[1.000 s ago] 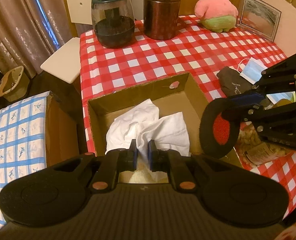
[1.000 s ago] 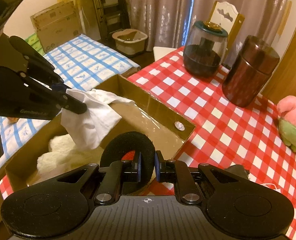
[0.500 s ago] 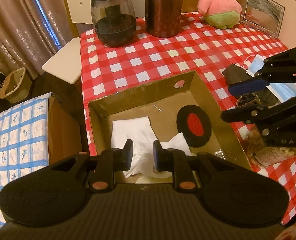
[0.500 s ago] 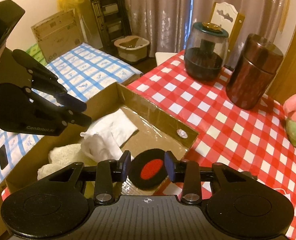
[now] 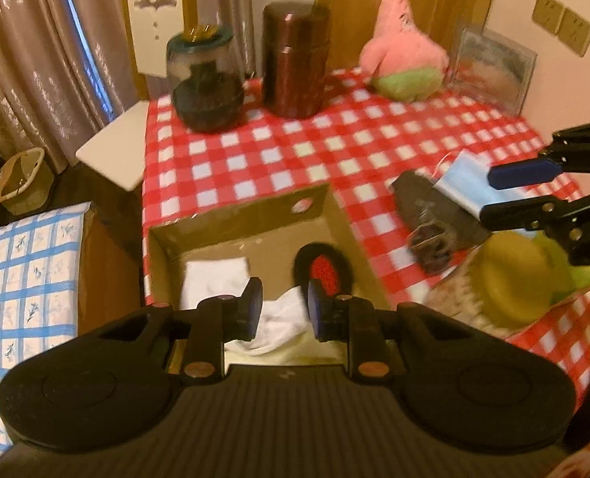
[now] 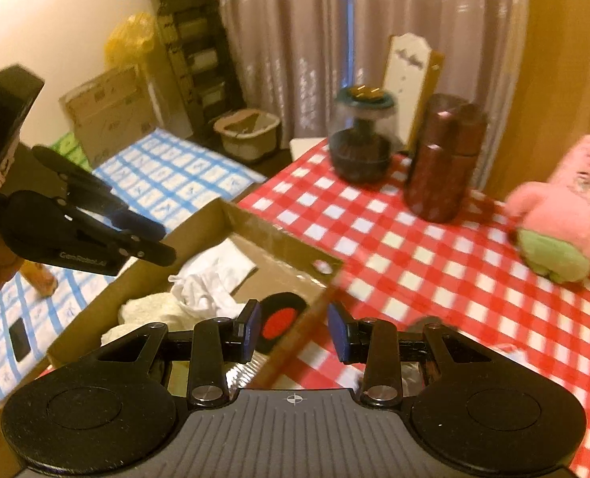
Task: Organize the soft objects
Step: 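Withdraw both open tools from the tray toward the blue face mask, then grasp the blue face mask with the right tool and lift it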
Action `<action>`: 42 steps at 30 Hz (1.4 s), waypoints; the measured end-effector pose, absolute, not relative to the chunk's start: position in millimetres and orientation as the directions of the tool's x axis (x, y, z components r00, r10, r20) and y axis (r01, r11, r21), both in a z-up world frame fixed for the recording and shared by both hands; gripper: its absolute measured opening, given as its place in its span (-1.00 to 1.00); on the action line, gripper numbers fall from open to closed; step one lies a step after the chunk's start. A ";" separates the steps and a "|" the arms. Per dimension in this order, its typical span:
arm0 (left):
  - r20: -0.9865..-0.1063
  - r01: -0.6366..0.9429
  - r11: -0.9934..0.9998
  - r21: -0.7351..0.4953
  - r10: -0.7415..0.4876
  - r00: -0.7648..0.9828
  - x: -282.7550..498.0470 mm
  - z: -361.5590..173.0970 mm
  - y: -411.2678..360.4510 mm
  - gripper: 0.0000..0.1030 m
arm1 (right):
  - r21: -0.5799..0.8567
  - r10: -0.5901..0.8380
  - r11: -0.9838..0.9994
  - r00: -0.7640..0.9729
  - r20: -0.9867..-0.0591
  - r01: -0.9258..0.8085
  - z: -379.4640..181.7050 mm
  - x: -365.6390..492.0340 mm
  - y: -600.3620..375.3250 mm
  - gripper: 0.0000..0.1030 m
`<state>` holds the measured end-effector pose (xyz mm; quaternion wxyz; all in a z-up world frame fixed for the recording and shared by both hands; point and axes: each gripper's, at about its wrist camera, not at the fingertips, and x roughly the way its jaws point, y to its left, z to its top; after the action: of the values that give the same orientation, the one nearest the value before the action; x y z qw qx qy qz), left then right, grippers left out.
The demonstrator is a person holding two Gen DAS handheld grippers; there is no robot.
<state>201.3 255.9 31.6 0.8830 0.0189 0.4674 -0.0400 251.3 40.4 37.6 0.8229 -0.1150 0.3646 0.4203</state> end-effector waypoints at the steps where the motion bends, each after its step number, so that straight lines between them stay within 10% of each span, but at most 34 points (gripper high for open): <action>1: -0.820 0.089 0.996 -0.011 -0.060 0.569 198.8 36.1 251.3 -0.53 | 0.114 0.605 0.632 0.396 -0.691 -0.766 44.1 249.6 28.6 -0.26; 11: -0.747 0.153 0.987 -0.046 -0.136 0.651 167.4 82.8 178.2 -0.28 | 0.085 0.525 0.764 0.539 -0.659 -0.640 84.6 224.6 -96.8 -0.26; 24: -0.699 0.204 0.975 -0.088 -0.206 0.685 133.4 100.1 97.3 0.54 | 0.156 0.469 0.852 0.596 -0.652 -0.500 82.7 180.0 -207.3 0.04; 42: -0.735 0.276 0.961 0.010 -0.180 0.654 174.5 88.7 74.5 0.56 | 0.135 0.423 0.862 0.546 -0.723 -0.489 60.6 192.5 -227.9 0.23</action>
<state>174.5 74.5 88.7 0.9073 0.0603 0.3967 -0.1256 192.5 -227.9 60.6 0.8783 -0.0413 0.3993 0.2597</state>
